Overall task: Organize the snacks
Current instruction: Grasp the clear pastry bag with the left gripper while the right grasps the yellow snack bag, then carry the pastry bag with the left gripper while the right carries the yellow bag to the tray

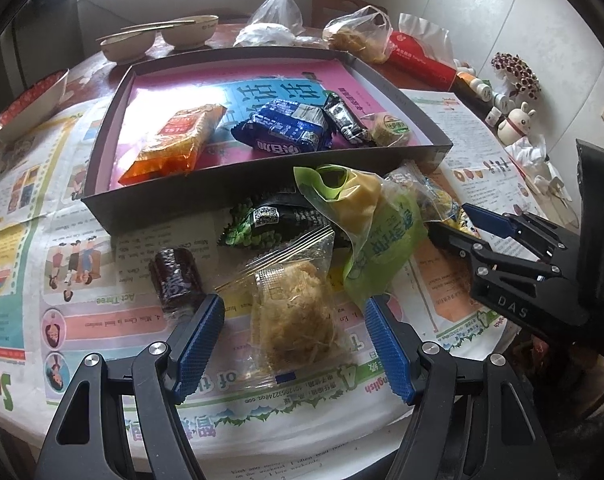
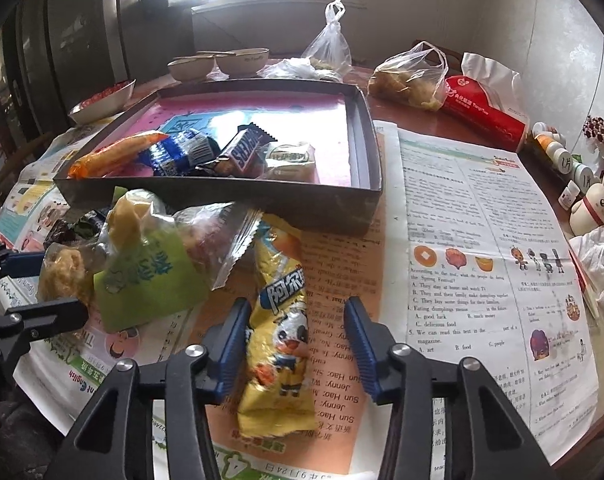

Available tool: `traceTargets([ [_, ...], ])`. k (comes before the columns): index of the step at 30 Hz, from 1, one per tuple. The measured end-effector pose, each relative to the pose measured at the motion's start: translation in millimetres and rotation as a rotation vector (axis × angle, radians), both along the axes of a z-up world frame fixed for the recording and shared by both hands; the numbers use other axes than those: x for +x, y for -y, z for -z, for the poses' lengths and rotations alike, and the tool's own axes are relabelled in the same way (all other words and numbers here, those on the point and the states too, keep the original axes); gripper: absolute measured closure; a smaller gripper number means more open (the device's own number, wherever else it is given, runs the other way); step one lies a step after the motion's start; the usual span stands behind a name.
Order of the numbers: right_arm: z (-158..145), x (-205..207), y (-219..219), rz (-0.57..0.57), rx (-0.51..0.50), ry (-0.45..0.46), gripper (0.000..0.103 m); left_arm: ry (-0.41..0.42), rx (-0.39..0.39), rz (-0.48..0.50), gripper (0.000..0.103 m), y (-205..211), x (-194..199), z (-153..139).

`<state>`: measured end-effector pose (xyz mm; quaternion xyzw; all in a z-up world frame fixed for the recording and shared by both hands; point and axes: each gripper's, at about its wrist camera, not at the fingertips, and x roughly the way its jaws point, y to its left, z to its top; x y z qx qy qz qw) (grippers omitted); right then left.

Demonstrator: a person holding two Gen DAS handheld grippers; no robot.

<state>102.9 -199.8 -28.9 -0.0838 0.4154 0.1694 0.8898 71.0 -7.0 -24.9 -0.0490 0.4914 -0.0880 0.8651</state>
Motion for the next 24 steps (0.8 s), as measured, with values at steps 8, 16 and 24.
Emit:
traceTargets([
  [8,1.1,11.8,0.3,0.003,0.028,0.022,0.058,0.005,-0.001,-0.005,0.034,1.8,3.5,3.7],
  [16,1.1,23.5,0.8,-0.007,0.064,0.035,0.078,0.028,0.019,-0.011,0.040,3.5,6.8,4.4],
  [24,-6.2,22.8,17.7,0.021,0.134,0.023,0.078,0.043,0.000,-0.015,0.059,0.1,8.6,3.9],
])
